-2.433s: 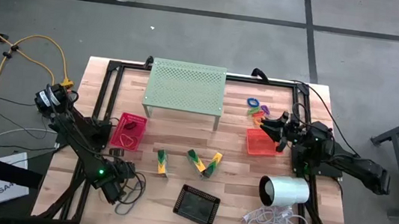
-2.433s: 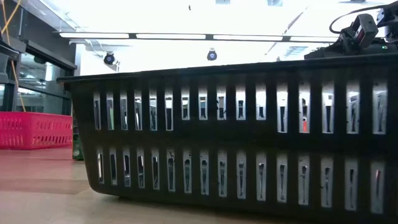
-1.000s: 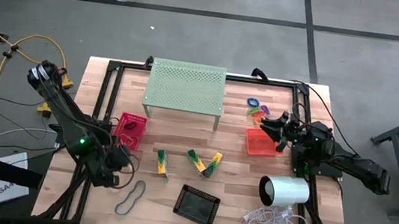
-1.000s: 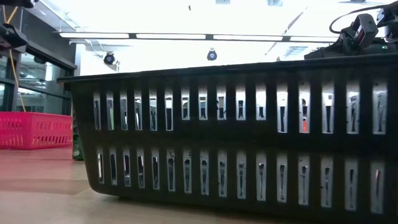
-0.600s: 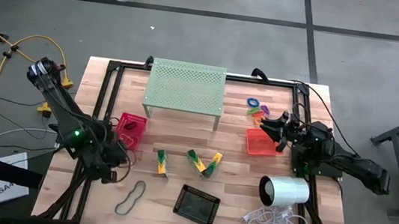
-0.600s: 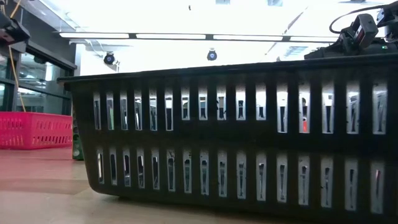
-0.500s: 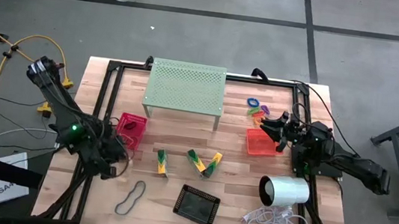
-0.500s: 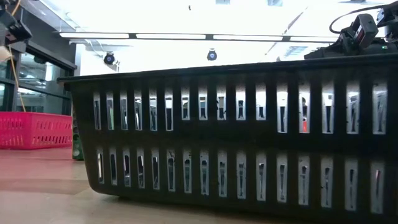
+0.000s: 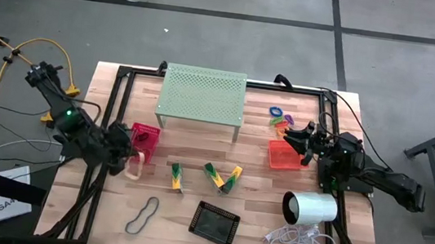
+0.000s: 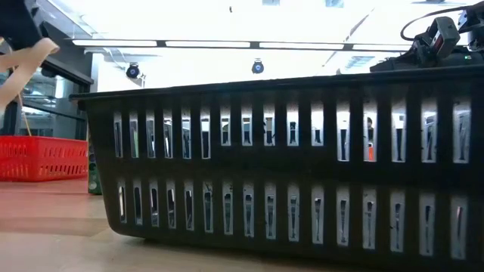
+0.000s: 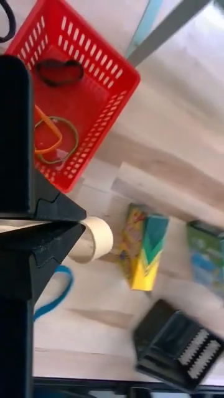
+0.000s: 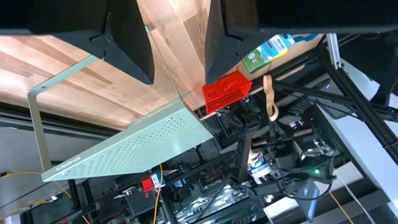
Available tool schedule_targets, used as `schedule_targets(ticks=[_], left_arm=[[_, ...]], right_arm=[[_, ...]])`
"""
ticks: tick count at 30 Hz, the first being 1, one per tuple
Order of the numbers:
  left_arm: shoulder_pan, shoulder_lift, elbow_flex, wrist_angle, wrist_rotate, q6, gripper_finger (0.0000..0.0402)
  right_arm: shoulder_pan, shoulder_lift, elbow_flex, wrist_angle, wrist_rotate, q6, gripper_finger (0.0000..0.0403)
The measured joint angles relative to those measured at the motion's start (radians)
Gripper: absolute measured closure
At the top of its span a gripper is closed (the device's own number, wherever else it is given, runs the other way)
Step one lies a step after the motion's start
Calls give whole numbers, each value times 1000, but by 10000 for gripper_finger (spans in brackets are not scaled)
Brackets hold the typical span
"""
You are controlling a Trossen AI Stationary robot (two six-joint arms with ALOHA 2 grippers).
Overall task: Pick & Place Office Desk Supplies
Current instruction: Put the brown rubber band into the red bin
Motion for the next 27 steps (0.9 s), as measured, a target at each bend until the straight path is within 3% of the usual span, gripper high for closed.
schedule_targets(ticks=[10,27], left_arm=[[129,-25,0,-43,-110,0,401],[372,68,0,-207,-97,14,401]], right_arm=[[0,0,0,0,0,0,272],[0,0,0,0,0,0,272]])
